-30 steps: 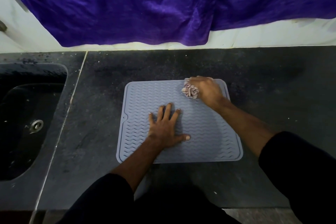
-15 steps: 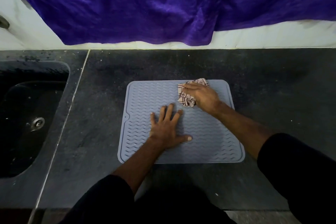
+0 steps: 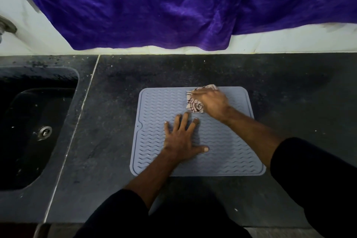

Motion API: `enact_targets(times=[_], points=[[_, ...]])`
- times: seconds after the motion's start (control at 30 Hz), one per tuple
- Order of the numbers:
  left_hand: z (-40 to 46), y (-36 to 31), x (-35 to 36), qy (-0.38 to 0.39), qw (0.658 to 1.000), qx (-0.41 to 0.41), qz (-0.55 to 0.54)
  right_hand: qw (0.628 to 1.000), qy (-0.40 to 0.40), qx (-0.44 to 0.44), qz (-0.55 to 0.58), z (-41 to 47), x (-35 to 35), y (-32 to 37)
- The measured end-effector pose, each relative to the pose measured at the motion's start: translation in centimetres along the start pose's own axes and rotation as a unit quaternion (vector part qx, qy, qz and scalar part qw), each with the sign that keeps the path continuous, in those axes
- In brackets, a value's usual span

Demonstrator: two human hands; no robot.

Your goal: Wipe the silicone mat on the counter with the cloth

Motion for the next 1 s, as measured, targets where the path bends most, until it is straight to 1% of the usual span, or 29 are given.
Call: enact_targets(times=[0.07,0.13,0.23,0.3,0.37,0.5,0.53,0.6,0.67,0.7,0.8,0.87,0.9,0.93,1.0], points=[[0.0,0.0,-0.1,0.0,1.0,0.001,-0.003,0.999,0.006,0.037,-0.017,0.4,-0.6,-0.8],[0.0,-0.1,0.0,0.002,1.0,0.001,-0.004,0.999,-0.005,0.039,-0.001,0.9,-0.8,-0.5],[0.1,-0.1,0.0,0.005,1.0,0.0,-0.003,0.999,-0.006,-0.04,0.011,1.2,-0.3,1.1],[0.1,0.0,0.1,0.006,1.0,-0.002,-0.001,0.998,0.008,-0.067,-0.003,0.8,-0.1,1.0],[0.1,0.1,0.1,0.005,1.0,-0.002,-0.004,0.999,0.008,-0.052,-0.005,0.2,-0.1,-0.2],[0.0,-0.1,0.0,0.001,1.0,0.001,-0.013,0.999,-0.001,0.036,-0.006,-0.2,-0.5,-1.8],[0.1,-0.1,0.0,0.002,1.0,0.002,-0.013,0.999,-0.011,0.042,0.01,0.2,-0.7,-1.5],[0.1,0.0,0.1,0.002,1.0,0.003,-0.012,0.999,-0.022,0.004,0.044,0.6,-0.5,-0.1],[0.1,0.1,0.2,0.001,1.0,0.002,-0.009,0.998,-0.011,-0.047,0.042,0.6,0.1,1.3],[0.2,0.1,0.3,0.002,1.0,0.002,-0.008,0.998,-0.005,-0.058,0.039,0.5,0.5,1.7],[0.2,0.1,0.3,0.006,1.0,0.002,-0.007,0.998,0.008,-0.039,0.05,0.9,0.3,1.3],[0.2,0.1,0.2,0.006,1.0,0.002,-0.009,0.998,0.024,0.006,0.049,1.7,-0.4,0.4],[0.2,0.1,0.2,0.005,1.0,0.002,-0.01,0.998,0.014,0.023,0.048,1.9,-0.7,0.3],[0.2,0.1,0.2,0.006,1.0,0.003,-0.012,0.998,0.001,0.028,0.054,2.0,-0.7,0.7],[0.2,0.1,0.2,0.01,1.0,0.001,-0.013,0.997,-0.006,-0.001,0.073,1.5,-0.3,2.1]])
Point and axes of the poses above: each hand's wrist, its own z-axis towards the middle knuckle, its own x-axis out of the palm, y = z × x, the point moved 2 cm from there along z, towards the middle knuckle, and after that the axes turned 12 degrees about -z, right-handed, at the moved point
